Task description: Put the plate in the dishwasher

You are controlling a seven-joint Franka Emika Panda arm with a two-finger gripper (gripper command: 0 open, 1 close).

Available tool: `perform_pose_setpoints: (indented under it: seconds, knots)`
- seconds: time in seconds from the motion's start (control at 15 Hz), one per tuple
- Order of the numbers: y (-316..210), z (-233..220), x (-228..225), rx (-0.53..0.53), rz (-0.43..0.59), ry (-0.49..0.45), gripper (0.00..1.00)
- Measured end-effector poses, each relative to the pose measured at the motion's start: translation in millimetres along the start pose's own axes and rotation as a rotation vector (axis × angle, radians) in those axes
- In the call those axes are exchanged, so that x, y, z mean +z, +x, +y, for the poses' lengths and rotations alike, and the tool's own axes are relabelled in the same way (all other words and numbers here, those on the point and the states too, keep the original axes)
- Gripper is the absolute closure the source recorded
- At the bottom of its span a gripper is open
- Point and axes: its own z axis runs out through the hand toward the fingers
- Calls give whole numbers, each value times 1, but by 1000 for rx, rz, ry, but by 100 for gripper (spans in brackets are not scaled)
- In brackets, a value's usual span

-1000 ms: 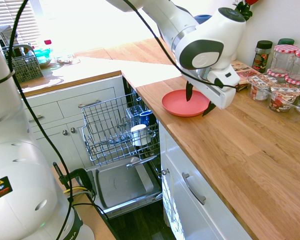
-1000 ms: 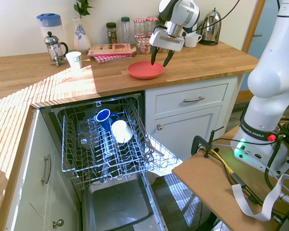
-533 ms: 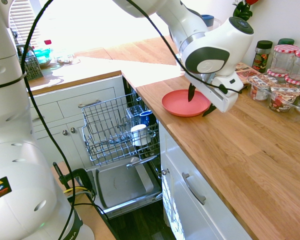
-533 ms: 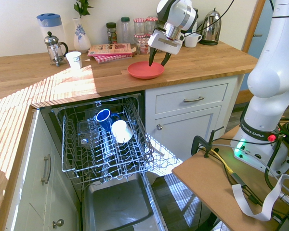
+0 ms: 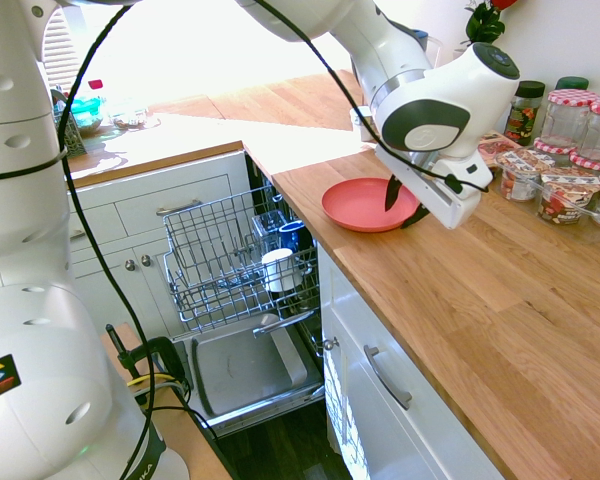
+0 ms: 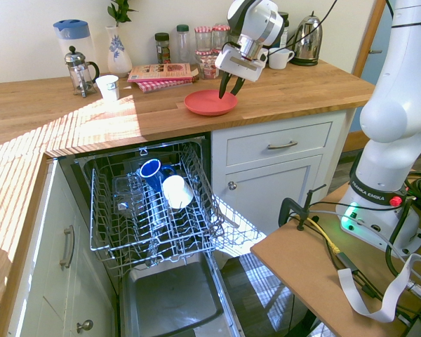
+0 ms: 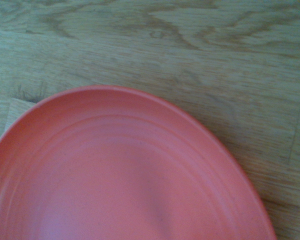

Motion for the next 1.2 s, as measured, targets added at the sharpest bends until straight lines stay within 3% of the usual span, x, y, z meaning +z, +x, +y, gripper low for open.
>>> perform_pose_setpoints:
  seconds: [0.8, 1.0, 1.2]
  knots:
    - [-3, -18, -1, -38, -29, -30, 100]
    - [-35, -63, -26, -108, 21, -141, 100]
    - [-125, -140, -18, -239, 69, -233, 100]
